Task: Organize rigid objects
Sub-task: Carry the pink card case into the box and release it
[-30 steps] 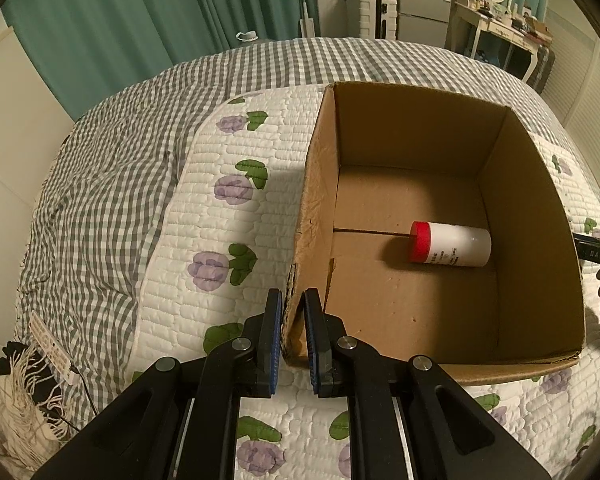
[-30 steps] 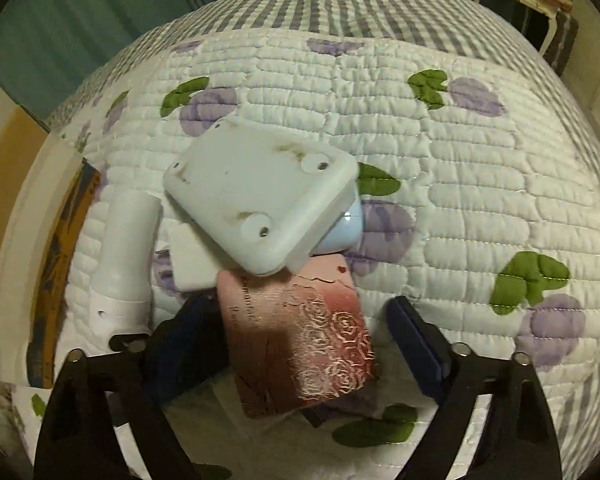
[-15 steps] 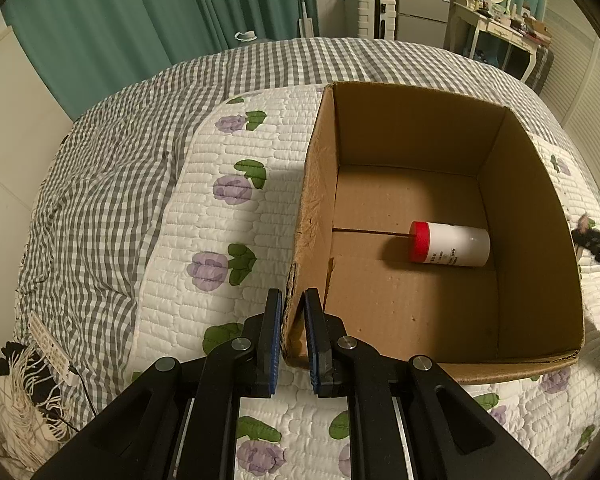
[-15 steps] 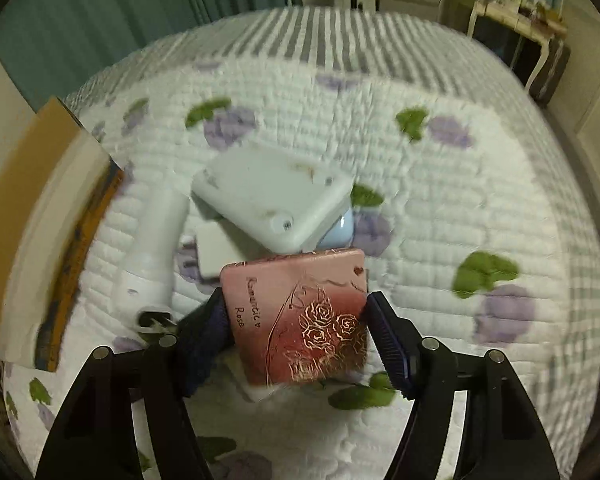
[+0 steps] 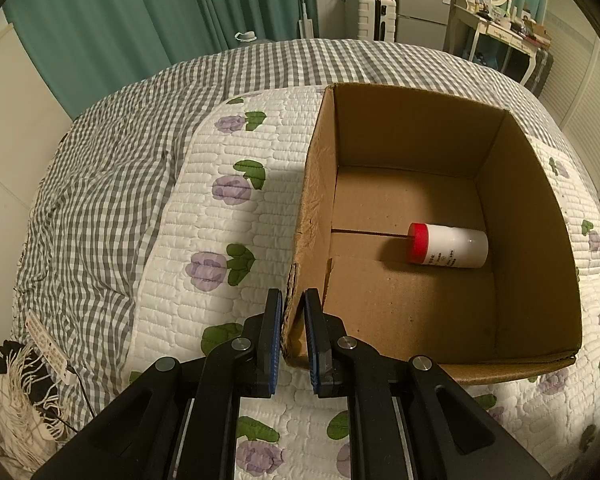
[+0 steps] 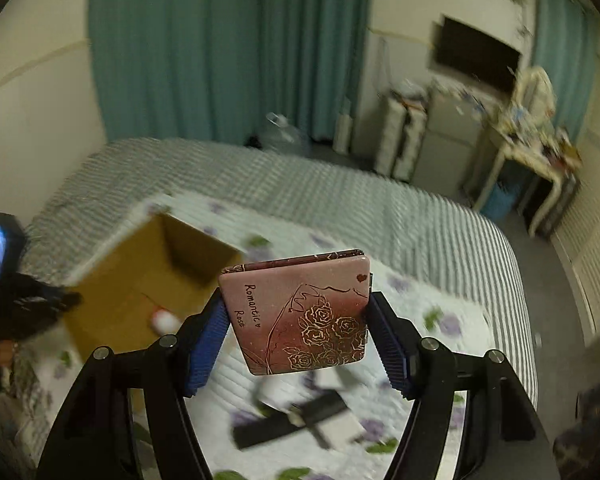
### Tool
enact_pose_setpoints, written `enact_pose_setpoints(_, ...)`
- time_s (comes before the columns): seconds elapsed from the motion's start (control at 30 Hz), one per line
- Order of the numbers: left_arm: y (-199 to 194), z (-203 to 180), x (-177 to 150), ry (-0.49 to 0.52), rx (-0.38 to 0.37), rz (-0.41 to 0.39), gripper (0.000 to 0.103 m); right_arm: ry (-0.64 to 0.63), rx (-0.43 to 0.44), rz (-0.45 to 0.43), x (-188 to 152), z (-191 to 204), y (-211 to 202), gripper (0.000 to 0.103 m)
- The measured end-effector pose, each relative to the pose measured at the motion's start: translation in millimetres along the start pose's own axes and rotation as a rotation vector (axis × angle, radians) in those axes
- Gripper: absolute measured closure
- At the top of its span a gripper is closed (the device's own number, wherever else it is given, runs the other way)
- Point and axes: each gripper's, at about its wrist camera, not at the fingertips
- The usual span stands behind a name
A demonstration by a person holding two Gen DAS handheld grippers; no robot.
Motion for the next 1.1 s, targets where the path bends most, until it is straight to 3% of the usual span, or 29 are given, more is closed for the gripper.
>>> enact_pose_setpoints(0.1, -0.1, 0.1, 0.1, 0.0, -0.002, -0.001, 0.092, -0.067, 0.064, -0.016, 6.0, 47.6, -7.3, 0.035)
enact_pose_setpoints(0.23, -0.4, 0.4, 0.3, -0.011, -0.005, -0.001, 0.092, -0.147, 0.086, 0.005, -1.9, 97.9, 6.8, 0.035)
enact_pose_setpoints(0.43, -1.9, -2.5, 0.4, -0.008, -0.004, -0.006, 0.092, -0.198, 0.102, 0.111, -31.8, 141.2, 48.3, 0.035)
enact_pose_setpoints(0.73, -2.4, -3.1, 0.3, 0.002, 0.006, -0.008, 0.092, -0.238, 0.061, 0.245, -71.0, 150.8, 94.4, 0.035)
enact_pose_setpoints(1.0, -1.7, -3.5, 0.2, 0.003, 0.012, -0.007, 0.092, -0.235, 0.07, 0.256, -79.9, 147.8, 98.5, 0.034)
enact_pose_setpoints(1.07, -1.6, -4.0, 0.8, 0.004, 0.016, -0.006, 0.092, -0.24, 0.067, 0.241, -77.0, 147.5, 95.0, 0.026)
enact_pose_setpoints(1.1, -1.6, -3.9, 0.8, 0.003, 0.009, -0.007, 0.092, -0.242, 0.061, 0.222, -74.8, 148.8, 91.7, 0.017)
Point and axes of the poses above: each gripper's, at about its wrist camera, not at the fingertips, and y roughly the way its jaws point, z to its left, x to its top, and after that the axes turned 14 degrees about y, right-handed
